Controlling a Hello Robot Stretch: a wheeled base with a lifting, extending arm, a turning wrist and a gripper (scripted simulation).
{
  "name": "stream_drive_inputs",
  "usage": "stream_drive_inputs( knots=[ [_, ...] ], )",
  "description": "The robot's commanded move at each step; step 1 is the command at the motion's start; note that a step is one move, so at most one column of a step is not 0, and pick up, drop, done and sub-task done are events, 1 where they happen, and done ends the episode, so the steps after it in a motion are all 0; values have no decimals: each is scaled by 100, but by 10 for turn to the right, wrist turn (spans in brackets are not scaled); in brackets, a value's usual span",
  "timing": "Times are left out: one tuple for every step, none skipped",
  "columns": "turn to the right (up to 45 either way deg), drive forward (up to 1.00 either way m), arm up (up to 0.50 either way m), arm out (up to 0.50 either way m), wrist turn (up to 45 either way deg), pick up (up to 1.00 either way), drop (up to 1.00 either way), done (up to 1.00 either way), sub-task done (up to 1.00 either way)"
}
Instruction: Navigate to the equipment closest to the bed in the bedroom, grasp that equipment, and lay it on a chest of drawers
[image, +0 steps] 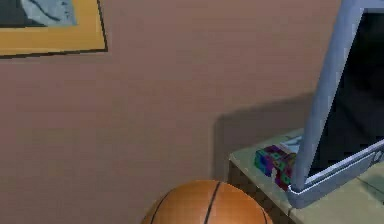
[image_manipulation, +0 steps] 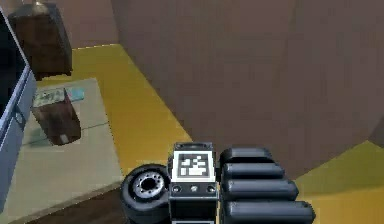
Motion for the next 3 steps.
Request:
stream_drive_inputs(
  knots=[
    [450,0,0,0,0,0,0,0,0],
    [450,0,0,0,0,0,0,0,0],
    [90,0,0,0,0,0,0,0,0]
  ],
)
